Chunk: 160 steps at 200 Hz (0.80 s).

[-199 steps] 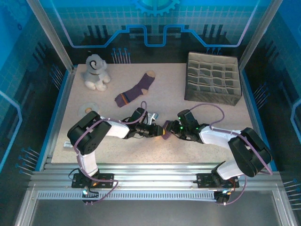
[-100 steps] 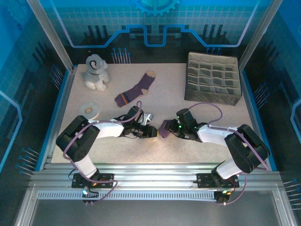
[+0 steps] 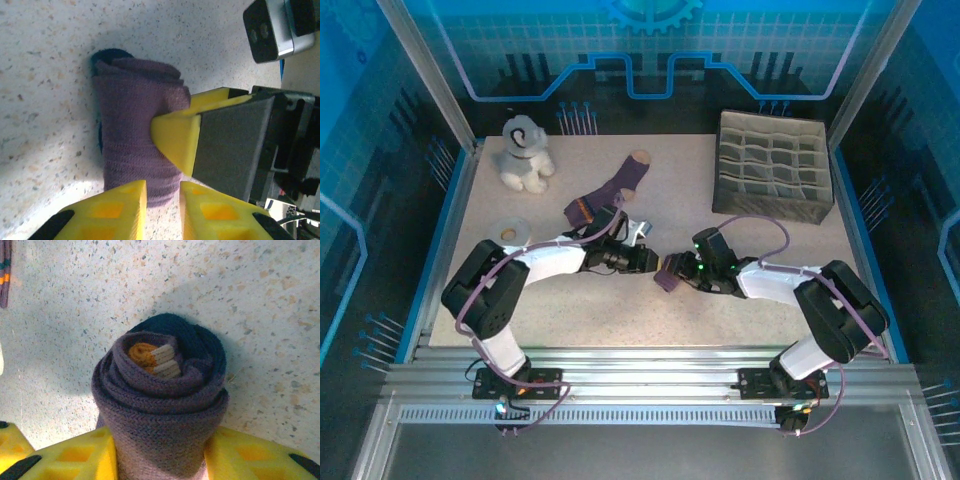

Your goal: Roll the socks

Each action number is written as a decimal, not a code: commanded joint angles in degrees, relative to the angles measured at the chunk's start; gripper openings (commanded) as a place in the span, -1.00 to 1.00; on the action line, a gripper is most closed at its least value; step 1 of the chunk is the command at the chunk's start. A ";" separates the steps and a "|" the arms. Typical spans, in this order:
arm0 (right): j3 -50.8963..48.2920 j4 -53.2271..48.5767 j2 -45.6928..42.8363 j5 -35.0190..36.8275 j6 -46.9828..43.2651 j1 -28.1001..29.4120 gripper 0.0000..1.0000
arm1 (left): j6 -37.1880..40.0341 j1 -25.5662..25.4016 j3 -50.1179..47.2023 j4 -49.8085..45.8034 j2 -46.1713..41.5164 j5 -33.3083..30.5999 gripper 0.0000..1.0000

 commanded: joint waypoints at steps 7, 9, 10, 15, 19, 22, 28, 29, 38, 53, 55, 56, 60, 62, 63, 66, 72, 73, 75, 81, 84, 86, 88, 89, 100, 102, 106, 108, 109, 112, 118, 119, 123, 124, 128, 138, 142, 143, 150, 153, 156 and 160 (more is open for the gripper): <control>-1.39 -9.15 2.81 1.55 -1.04 0.08 -0.07 | -0.55 -0.41 1.50 1.51 3.39 2.58 -0.63; -1.35 -9.19 2.82 1.55 -1.04 0.08 -0.07 | -0.70 -0.41 1.41 1.80 3.61 2.66 -0.64; -1.38 -9.17 2.82 1.50 -1.04 0.08 -0.07 | -0.78 -0.43 1.38 1.99 3.72 2.68 -0.64; -1.31 -9.14 2.80 1.45 -1.04 0.02 -0.06 | -1.21 -0.43 1.14 2.89 4.08 2.77 -0.66; -1.31 -9.12 2.83 1.45 -1.04 0.01 -0.05 | -1.61 -0.44 0.87 3.51 4.43 2.86 -0.67; -1.31 -9.14 2.87 1.40 -1.04 0.01 -0.05 | -1.96 -0.44 0.68 4.11 4.61 2.94 -0.67; -1.23 -9.14 2.99 1.33 -1.04 0.05 -0.04 | -2.53 -0.49 0.29 5.09 5.03 2.95 -0.69; -1.14 -9.14 3.00 1.30 -1.04 0.07 -0.04 | -2.66 -0.51 0.25 5.22 5.09 2.95 -0.69; -0.97 -9.14 3.25 1.12 -1.13 0.05 -0.02 | -3.54 -0.53 -0.34 6.55 5.73 2.95 -0.71; -0.53 -9.14 3.84 0.70 -1.32 0.01 -0.01 | -5.04 -0.65 -1.61 9.11 6.70 2.93 -0.74; -0.52 -9.14 3.89 0.56 -1.31 0.06 -0.01 | -5.15 -0.68 -1.81 9.48 6.79 2.95 -0.74; -0.44 -9.14 3.93 0.57 -1.31 0.02 -0.01 | -5.30 -0.68 -1.90 9.66 6.85 2.95 -0.74; -0.35 -9.04 4.05 0.41 -1.35 -0.02 0.00 | -5.65 -0.78 -2.16 10.28 7.10 2.95 -0.76; -0.35 -9.05 4.14 0.32 -1.32 0.01 0.00 | -5.86 -0.72 -2.34 10.47 7.15 2.95 -0.76; -0.30 -9.05 4.19 0.31 -1.31 0.00 0.00 | -5.95 -0.80 -2.39 10.64 7.20 2.95 -0.76; -0.20 -8.95 4.24 0.23 -1.27 -0.01 0.01 | -6.27 -0.94 -2.55 11.04 7.37 2.95 -0.76; -0.09 -8.97 4.50 0.08 -1.39 0.00 0.01 | -6.62 -1.03 -2.95 11.58 7.64 2.95 -0.77; -0.04 -8.97 4.50 0.06 -1.40 0.08 0.01 | -6.64 -1.09 -2.96 11.67 7.67 2.95 -0.77; -0.01 -8.95 4.52 -0.01 -1.40 0.12 0.01 | -6.77 -1.17 -3.05 11.77 7.73 2.89 -0.78; 0.16 -8.97 4.73 -0.08 -1.44 0.13 0.02 | -7.00 -1.30 -3.41 12.17 7.91 2.79 -0.79; 0.27 -8.97 4.73 -0.16 -1.48 0.10 0.02 | -7.16 -1.36 -3.48 12.32 7.96 2.71 -0.79; 0.33 -8.97 4.82 -0.22 -1.48 0.15 0.02 | -7.25 -1.42 -3.55 12.41 8.03 2.69 -0.80; 0.39 -8.97 4.84 -0.22 -1.48 0.09 0.02 | -7.38 -1.45 -3.70 12.57 8.11 2.62 -0.80; 0.38 -8.97 4.84 -0.21 -1.48 0.17 0.02 | -7.42 -1.48 -3.77 12.65 8.12 2.61 -0.80; 0.66 -8.97 4.92 -0.38 -1.57 0.25 0.02 | -7.95 -1.71 -4.42 13.52 8.31 2.51 -0.82; 0.76 -8.97 4.95 -0.48 -1.57 0.25 0.02 | -8.10 -1.68 -4.47 13.70 8.38 2.51 -0.82; 0.87 -8.97 5.08 -0.60 -1.57 0.28 0.03 | -8.35 -1.82 -4.64 13.97 8.48 2.47 -0.82; 0.97 -8.97 5.14 -0.58 -1.57 0.27 0.03 | -8.45 -1.84 -4.81 14.14 8.55 2.44 -0.82; 1.01 -9.01 5.16 -0.57 -1.62 0.32 0.03 | -8.48 -1.84 -4.81 14.23 8.56 2.43 -0.82; 1.12 -9.07 5.22 -0.61 -1.59 0.34 0.04 | -8.52 -1.89 -4.91 14.43 8.62 2.43 -0.83; 1.31 -9.06 5.42 -0.78 -1.57 0.46 0.04 | -8.78 -1.95 -5.16 14.77 8.74 2.43 -0.83; 1.41 -9.06 5.44 -0.76 -1.57 0.44 0.04 | -8.86 -1.94 -5.20 14.81 8.75 2.43 -0.83; 1.54 -9.06 5.46 -0.88 -1.57 0.53 0.04 | -8.96 -1.95 -5.30 14.90 8.82 2.43 -0.84; 1.56 -9.10 5.55 -0.90 -1.57 0.57 0.05 | -8.95 -1.99 -5.32 14.92 8.83 2.43 -0.84; 1.71 -9.14 5.70 -0.98 -1.59 0.65 0.04 | -8.96 -2.01 -5.46 15.13 8.91 2.43 -0.84; 2.17 -9.17 6.03 -1.01 -1.67 0.92 0.04 | -9.12 -2.15 -5.66 15.43 8.99 2.43 -0.85; 2.33 -9.18 6.16 -1.13 -1.74 0.89 0.04 | -9.18 -2.15 -5.66 15.49 9.01 2.36 -0.85; 2.35 -9.25 6.16 -1.11 -1.74 0.97 0.04 | -9.20 -2.13 -5.67 15.52 9.02 2.35 -0.85; 2.67 -9.40 6.50 -1.09 -1.78 1.08 0.04 | -9.30 -2.15 -5.81 15.72 9.10 2.42 -0.85; 2.79 -9.43 6.66 -1.18 -1.83 1.19 0.03 | -9.31 -2.18 -5.84 15.79 9.10 2.42 -0.85; 2.89 -9.49 6.72 -1.22 -1.83 1.24 0.03 | -9.31 -2.13 -5.85 15.81 9.10 2.43 -0.85; 3.09 -9.49 6.89 -1.31 -1.84 1.31 0.03 | -9.33 -2.18 -5.92 15.89 9.09 2.43 -0.85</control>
